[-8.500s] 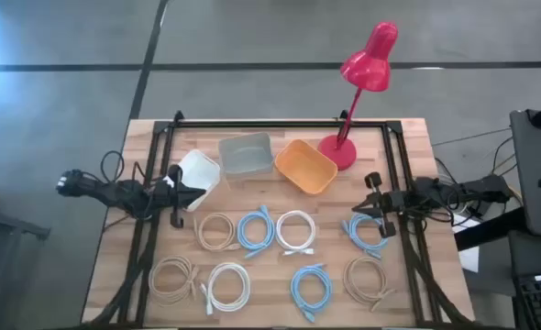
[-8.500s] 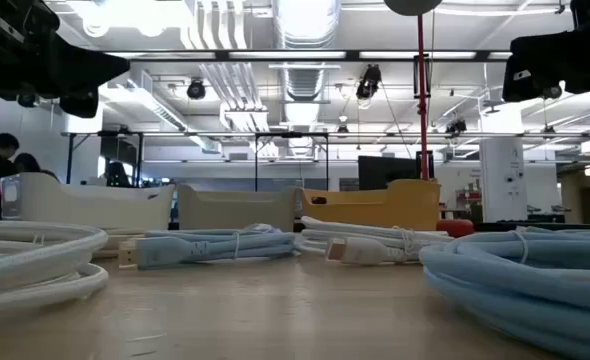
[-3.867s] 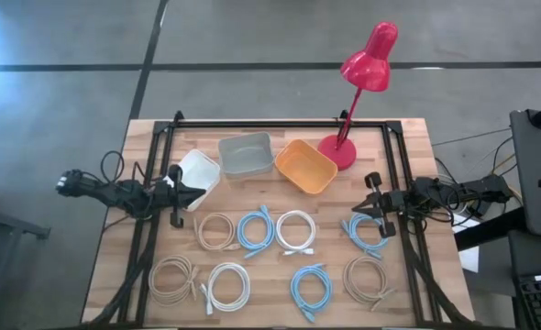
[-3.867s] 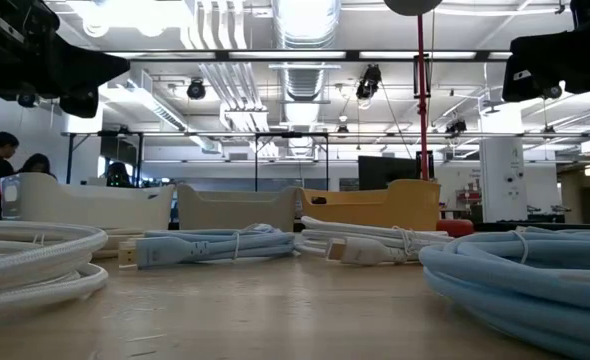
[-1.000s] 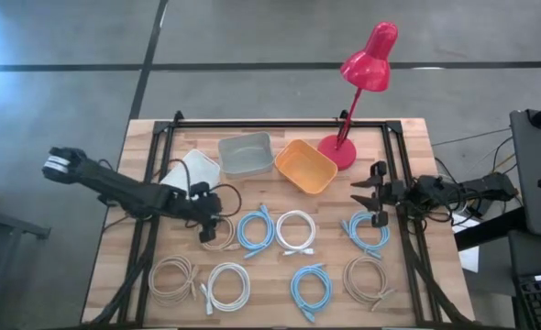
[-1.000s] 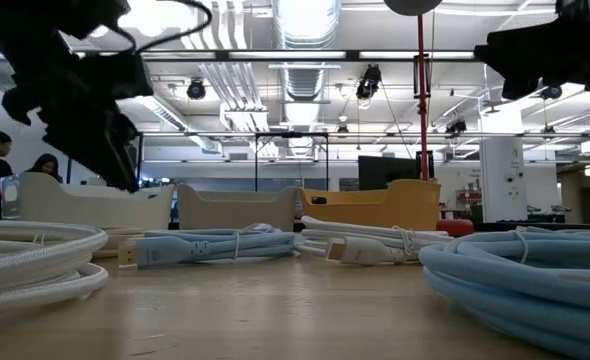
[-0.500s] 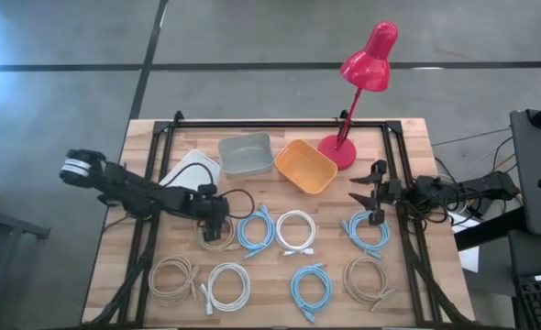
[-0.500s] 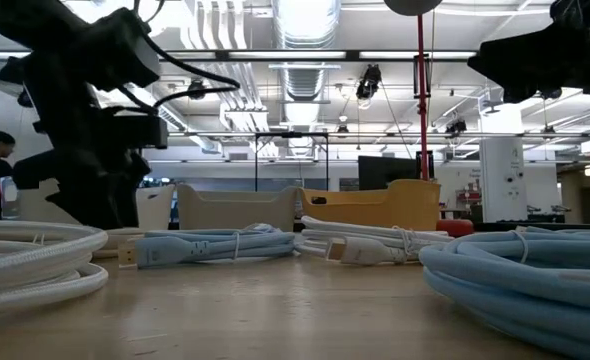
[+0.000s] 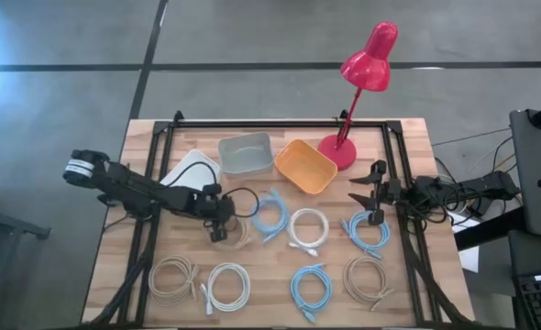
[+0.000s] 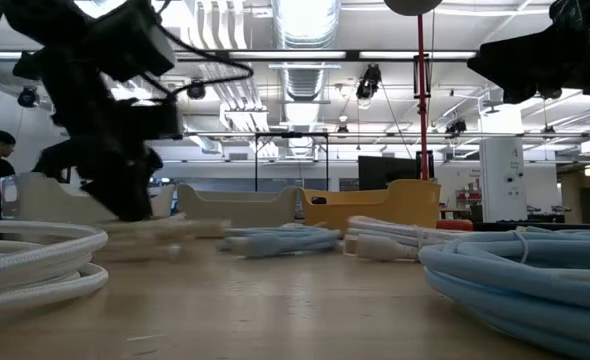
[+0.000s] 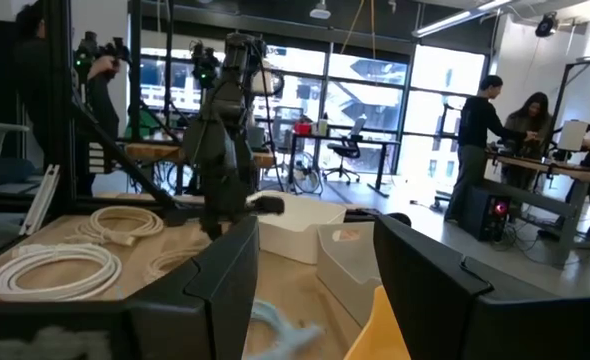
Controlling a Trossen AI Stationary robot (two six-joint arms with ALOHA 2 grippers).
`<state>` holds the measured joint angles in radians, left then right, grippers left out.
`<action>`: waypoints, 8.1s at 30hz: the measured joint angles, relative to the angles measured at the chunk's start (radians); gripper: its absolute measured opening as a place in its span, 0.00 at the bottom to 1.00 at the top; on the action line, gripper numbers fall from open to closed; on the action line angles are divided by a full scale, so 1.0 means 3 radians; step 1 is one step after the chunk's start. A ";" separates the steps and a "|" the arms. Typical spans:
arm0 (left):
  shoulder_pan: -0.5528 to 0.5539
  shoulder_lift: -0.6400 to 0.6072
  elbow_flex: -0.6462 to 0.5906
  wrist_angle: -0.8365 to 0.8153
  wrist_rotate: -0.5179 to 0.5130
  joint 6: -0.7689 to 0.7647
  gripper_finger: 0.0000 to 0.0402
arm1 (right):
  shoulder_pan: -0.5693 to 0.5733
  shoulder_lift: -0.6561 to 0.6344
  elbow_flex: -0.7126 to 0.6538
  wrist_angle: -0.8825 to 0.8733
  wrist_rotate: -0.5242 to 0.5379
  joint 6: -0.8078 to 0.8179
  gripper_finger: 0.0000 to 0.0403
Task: Sort HDMI cables
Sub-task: Put the top left brown hdmi cable into the white bin, then put the left brown hdmi cable into the white bin
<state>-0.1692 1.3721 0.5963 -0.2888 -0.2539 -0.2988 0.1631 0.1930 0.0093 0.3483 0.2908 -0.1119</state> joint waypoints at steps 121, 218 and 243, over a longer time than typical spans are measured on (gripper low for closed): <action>-0.1797 0.0078 0.0195 -0.1433 0.1687 -0.1905 0.33 | 0.0000 0.0475 0.0000 0.0004 -0.0002 -0.0077 0.48; -0.1053 -0.0210 0.1827 -0.4280 -0.2709 -0.2357 0.09 | 0.0001 0.0507 0.0001 -0.0002 -0.0004 -0.0069 0.48; 0.0037 -0.0262 0.0238 -0.3799 -0.1876 -0.3196 0.10 | 0.0001 0.0526 0.0001 -0.0001 -0.0004 -0.0088 0.48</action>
<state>-0.1581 1.2934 0.6678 -1.4286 -0.8168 -1.2574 0.1635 0.3508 0.0097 0.3481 0.2897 -0.1383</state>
